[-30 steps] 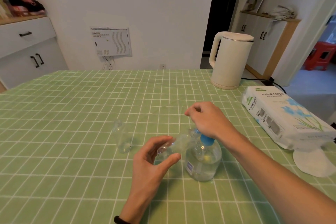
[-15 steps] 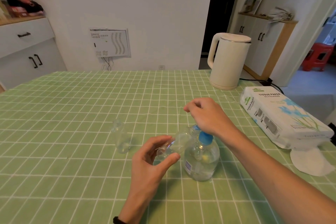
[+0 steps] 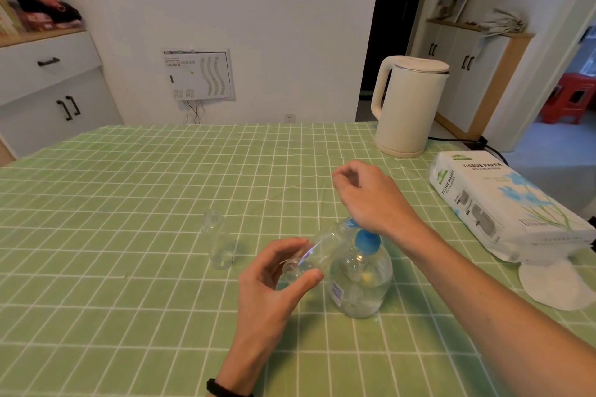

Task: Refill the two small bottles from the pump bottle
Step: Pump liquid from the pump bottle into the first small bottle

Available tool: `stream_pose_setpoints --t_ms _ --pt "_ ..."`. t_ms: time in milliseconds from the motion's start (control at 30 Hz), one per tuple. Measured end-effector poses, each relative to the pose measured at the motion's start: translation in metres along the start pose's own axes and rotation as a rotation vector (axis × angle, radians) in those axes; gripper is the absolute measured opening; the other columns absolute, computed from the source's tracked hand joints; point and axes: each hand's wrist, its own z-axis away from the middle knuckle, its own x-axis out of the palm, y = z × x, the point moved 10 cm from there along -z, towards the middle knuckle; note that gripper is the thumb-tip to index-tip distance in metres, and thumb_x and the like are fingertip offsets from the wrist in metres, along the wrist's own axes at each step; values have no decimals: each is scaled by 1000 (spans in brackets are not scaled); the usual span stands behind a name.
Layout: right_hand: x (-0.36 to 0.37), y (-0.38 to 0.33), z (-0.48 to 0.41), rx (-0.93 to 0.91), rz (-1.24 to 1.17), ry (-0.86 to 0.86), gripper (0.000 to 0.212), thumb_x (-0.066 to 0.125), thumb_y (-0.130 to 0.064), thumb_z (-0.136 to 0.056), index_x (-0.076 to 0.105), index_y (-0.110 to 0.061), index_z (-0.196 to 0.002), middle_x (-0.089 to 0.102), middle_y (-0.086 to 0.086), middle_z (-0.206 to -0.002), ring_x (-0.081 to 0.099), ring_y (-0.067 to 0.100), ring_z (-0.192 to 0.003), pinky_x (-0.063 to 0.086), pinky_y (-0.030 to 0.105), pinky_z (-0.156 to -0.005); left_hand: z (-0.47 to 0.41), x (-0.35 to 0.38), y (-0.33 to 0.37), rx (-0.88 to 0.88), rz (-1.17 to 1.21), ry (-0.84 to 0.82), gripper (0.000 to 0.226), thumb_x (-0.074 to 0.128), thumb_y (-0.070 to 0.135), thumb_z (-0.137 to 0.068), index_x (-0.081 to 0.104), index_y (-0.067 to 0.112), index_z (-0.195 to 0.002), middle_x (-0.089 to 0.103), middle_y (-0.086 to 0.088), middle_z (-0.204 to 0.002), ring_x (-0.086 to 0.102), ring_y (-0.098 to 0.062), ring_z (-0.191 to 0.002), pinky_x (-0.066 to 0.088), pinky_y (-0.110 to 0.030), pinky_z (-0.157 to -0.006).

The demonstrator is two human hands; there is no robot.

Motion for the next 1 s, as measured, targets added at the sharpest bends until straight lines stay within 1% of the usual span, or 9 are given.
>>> stream_pose_setpoints --t_ms 133,233,300,400,567,700,800,867,1000 --pt "1 2 0 12 -14 -11 22 48 -34 -107 69 -26 -107 72 -14 -95 70 11 -92 51 22 -70 0 0 -1 7 -1 -1 41 91 29 -66 81 37 -105 83 1 -112 77 -18 -108 58 -21 -93" --pt "4 7 1 33 -14 -27 27 45 -32 -107 71 -24 -108 76 -7 -102 71 15 -93 49 24 -68 -1 -1 -3 12 -9 -2 41 91 29 -67 81 37 -106 82 2 -113 77 -18 -109 58 -21 -94" --pt "7 9 2 36 5 -40 29 43 -29 -106 71 -22 -109 76 -5 -99 66 13 -74 48 31 -63 0 -3 -4 13 -24 -2 41 92 29 -67 81 36 -107 82 2 -113 77 -18 -110 58 -23 -96" --pt "12 13 5 48 29 -63 29 41 -26 -106 70 -23 -109 74 -7 -95 52 5 -56 41 28 -56 1 -5 -5 6 -51 -1 42 91 31 -68 80 36 -109 82 2 -115 76 -20 -112 60 -30 -99" --pt "9 10 6 58 23 -53 26 43 -28 -107 69 -22 -110 65 -8 -77 54 12 -61 42 32 -58 2 -4 -2 1 -64 -1 44 91 33 -69 80 39 -111 81 5 -118 76 -19 -115 57 -36 -100" --pt "1 1 4 29 14 -24 22 46 -34 -107 67 -26 -109 71 -9 -93 67 13 -84 51 29 -70 2 -3 -1 4 -42 -8 46 92 31 -69 80 37 -113 81 2 -118 76 -21 -114 60 -28 -97" --pt "1 -2 2 10 27 -23 22 47 -35 -107 66 -26 -110 71 -10 -97 68 11 -89 52 26 -74 2 -2 -2 11 -38 -13 46 92 30 -69 80 37 -112 81 2 -118 76 -21 -113 59 -24 -95" --pt "2 0 2 20 20 -30 22 46 -34 -107 67 -26 -109 71 -11 -94 68 11 -86 51 26 -70 2 -2 -1 18 -29 -14 46 92 29 -69 80 38 -112 81 2 -117 76 -19 -113 58 -21 -95" --pt "5 5 3 33 34 -34 28 43 -29 -106 71 -21 -108 71 -6 -81 56 11 -61 45 31 -58 1 -2 -3 19 -34 -16 46 92 30 -68 80 38 -112 81 3 -117 76 -19 -113 59 -25 -97"
